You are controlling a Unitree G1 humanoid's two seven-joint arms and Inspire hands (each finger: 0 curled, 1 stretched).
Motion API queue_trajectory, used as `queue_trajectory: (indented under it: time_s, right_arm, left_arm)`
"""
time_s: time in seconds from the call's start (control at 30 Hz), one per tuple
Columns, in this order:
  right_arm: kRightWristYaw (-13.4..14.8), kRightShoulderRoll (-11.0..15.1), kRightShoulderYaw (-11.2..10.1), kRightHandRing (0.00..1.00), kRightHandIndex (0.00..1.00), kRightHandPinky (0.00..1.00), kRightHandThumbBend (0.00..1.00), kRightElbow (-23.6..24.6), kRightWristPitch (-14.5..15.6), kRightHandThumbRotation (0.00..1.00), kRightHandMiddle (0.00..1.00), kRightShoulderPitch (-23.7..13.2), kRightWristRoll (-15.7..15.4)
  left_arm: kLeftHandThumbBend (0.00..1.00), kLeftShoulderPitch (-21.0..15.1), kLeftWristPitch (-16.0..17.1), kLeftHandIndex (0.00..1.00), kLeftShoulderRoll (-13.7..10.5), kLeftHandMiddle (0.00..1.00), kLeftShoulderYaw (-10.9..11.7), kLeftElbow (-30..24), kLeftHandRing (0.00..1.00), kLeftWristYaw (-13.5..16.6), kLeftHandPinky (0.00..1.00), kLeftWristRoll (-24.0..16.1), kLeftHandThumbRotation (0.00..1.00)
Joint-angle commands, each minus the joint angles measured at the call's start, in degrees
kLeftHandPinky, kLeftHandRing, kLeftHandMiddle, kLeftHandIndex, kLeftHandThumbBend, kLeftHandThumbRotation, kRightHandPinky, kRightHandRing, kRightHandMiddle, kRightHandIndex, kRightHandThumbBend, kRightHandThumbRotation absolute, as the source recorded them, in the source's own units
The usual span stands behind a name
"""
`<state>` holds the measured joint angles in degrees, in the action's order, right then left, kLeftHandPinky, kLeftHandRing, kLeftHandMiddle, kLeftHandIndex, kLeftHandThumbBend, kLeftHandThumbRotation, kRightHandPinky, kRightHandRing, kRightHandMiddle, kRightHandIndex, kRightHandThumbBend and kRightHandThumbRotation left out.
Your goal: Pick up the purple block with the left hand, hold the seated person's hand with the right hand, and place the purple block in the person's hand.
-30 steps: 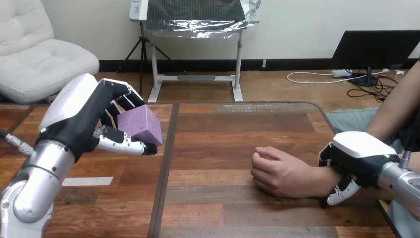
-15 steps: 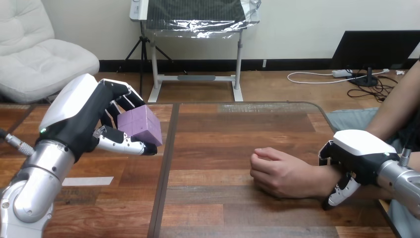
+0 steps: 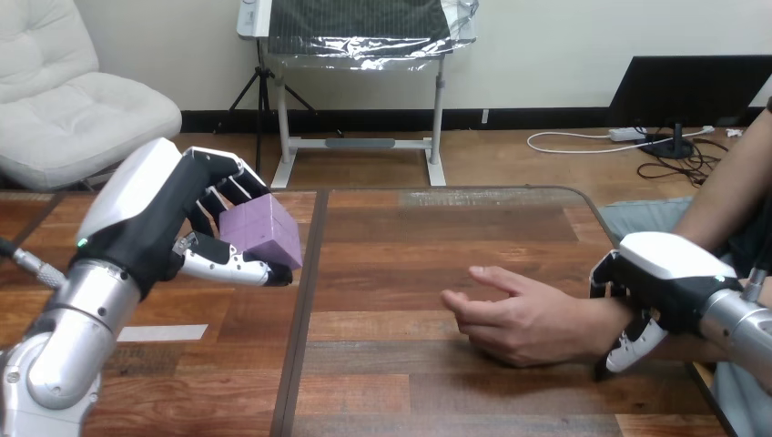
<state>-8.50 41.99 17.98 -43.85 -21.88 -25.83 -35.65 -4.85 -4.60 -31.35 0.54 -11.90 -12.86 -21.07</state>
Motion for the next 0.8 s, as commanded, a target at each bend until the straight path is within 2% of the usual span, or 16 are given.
queue_trajectory:
  time_s: [0.0, 0.27, 0.53, 0.77]
  right_arm:
    - [-1.0, -4.0, 0.7, 0.24, 0.43, 0.18, 0.89, 0.1, -0.3, 0.0, 0.34, 1.5, 2.1]
    - [-0.9, -4.1, -0.4, 0.26, 0.43, 0.2, 0.88, 0.7, -0.7, 0.0, 0.35, 1.2, 3.8]
    - [-1.0, -3.7, -1.4, 0.26, 0.42, 0.19, 0.87, 1.8, -0.9, 0.0, 0.35, 0.7, 5.1]
    - [-1.2, -3.5, -2.1, 0.29, 0.43, 0.22, 0.86, 3.4, 0.1, 0.0, 0.37, 0.4, 5.5]
  left_arm:
    - [0.67, -4.4, 1.0, 0.46, 1.4, 0.44, -0.1, 2.5, 0.4, 1.6, 0.34, 0.2, 0.0]
    - [0.66, -6.2, 1.9, 0.46, 2.7, 0.44, -1.0, 6.2, 0.4, 2.2, 0.34, 0.2, 0.0]
    - [0.67, -8.6, 4.2, 0.47, 4.5, 0.43, -1.7, 11.3, 0.38, 3.3, 0.32, 0.8, 0.0]
    - [0.67, -10.6, 4.7, 0.47, 5.9, 0.44, -2.3, 15.0, 0.38, 4.1, 0.32, 0.7, 0.0]
